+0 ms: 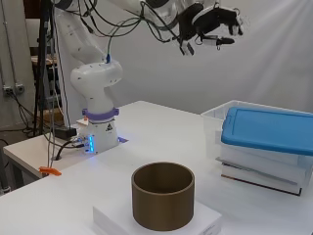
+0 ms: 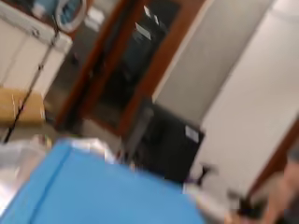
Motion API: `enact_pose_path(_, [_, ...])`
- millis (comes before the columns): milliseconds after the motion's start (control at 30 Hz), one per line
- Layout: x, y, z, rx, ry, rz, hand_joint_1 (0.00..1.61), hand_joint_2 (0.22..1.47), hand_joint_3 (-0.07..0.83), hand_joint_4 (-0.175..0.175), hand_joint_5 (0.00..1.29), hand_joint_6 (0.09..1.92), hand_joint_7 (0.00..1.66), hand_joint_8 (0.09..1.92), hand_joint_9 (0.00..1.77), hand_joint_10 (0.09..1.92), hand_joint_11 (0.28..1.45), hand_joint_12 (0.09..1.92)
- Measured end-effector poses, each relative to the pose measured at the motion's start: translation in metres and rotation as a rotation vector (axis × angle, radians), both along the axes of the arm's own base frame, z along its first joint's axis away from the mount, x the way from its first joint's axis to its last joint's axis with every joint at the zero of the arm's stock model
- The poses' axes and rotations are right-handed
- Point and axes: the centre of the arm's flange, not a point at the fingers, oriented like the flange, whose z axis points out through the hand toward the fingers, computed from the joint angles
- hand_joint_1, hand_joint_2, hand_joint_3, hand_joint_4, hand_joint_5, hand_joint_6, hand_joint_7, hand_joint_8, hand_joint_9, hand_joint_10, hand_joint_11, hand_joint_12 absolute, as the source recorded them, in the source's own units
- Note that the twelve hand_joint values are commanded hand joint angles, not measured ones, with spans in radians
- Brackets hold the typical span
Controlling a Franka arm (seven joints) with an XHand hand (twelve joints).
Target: Teleoperate dual arm-hand system to remove items from a box
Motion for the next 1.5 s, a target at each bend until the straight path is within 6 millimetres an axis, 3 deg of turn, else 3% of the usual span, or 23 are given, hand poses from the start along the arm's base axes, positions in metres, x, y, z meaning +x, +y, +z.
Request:
enact_pose_path(33, [-0.001,-0.01,-0.01,0.03,0.086,-0.056,0.94,1.17,-0.001,0.132,0.85,1.05,1.04,1.59,1.24,1.58,0.88,1.55])
enact_pose_path(67, [-0.007,-0.025,-0.031,0.083,0.235,-0.13,0.94,1.18,0.0,0.154,0.84,1.13,1.05,1.74,1.26,1.75,0.89,1.7])
enact_pose_path(133, [-0.018,-0.041,-0.062,0.164,0.433,-0.2,0.94,1.19,0.001,0.171,0.82,1.2,1.08,1.89,1.3,1.88,0.92,1.82])
enact_pose_path(200, [-0.026,-0.055,-0.088,0.23,0.543,-0.216,0.92,1.2,0.002,0.175,0.8,1.24,1.1,1.92,1.34,1.91,0.94,1.85])
enact_pose_path(267, [-0.024,-0.06,-0.095,0.267,0.54,-0.205,0.92,1.21,0.001,0.175,0.79,1.26,1.12,1.92,1.36,1.92,0.96,1.86])
enact_pose_path(367, [-0.015,-0.067,-0.098,0.331,0.514,-0.199,0.93,1.2,-0.002,0.175,0.82,1.22,1.15,1.92,1.39,1.92,0.99,1.87])
enact_pose_path(533, [0.005,-0.079,-0.139,0.364,0.666,-0.312,0.95,1.19,-0.001,0.175,0.83,1.2,1.21,1.92,1.44,1.92,1.03,1.86])
enact_pose_path(667, [0.023,-0.082,-0.157,0.386,0.696,-0.352,0.93,1.2,0.002,0.175,0.81,1.23,1.21,1.92,1.43,1.92,1.01,1.85])
enact_pose_path(767, [0.029,-0.074,-0.144,0.38,0.688,-0.335,0.93,1.2,0.001,0.175,0.8,1.24,1.2,1.92,1.41,1.92,1.0,1.84])
enact_pose_path(833, [0.043,-0.064,-0.147,0.368,0.715,-0.332,0.94,1.19,-0.001,0.175,0.82,1.21,1.2,1.92,1.4,1.92,0.98,1.83])
enact_pose_path(1033, [0.091,-0.029,-0.208,0.33,0.884,-0.338,0.93,1.2,0.002,0.175,0.8,1.24,1.19,1.92,1.38,1.92,0.96,1.8])
enact_pose_path(1200, [0.098,-0.012,-0.221,0.328,0.937,-0.366,0.92,1.21,0.0,0.175,0.79,1.26,1.19,1.92,1.39,1.92,0.96,1.8])
enact_pose_path(1367, [0.114,-0.016,-0.191,0.331,0.859,-0.386,0.94,1.2,-0.002,0.175,0.82,1.23,1.2,1.92,1.41,1.92,0.98,1.79])
enact_pose_path(1500, [0.139,-0.017,-0.169,0.327,0.812,-0.424,0.92,1.21,0.002,0.175,0.78,1.27,1.2,1.92,1.4,1.92,0.98,1.77])
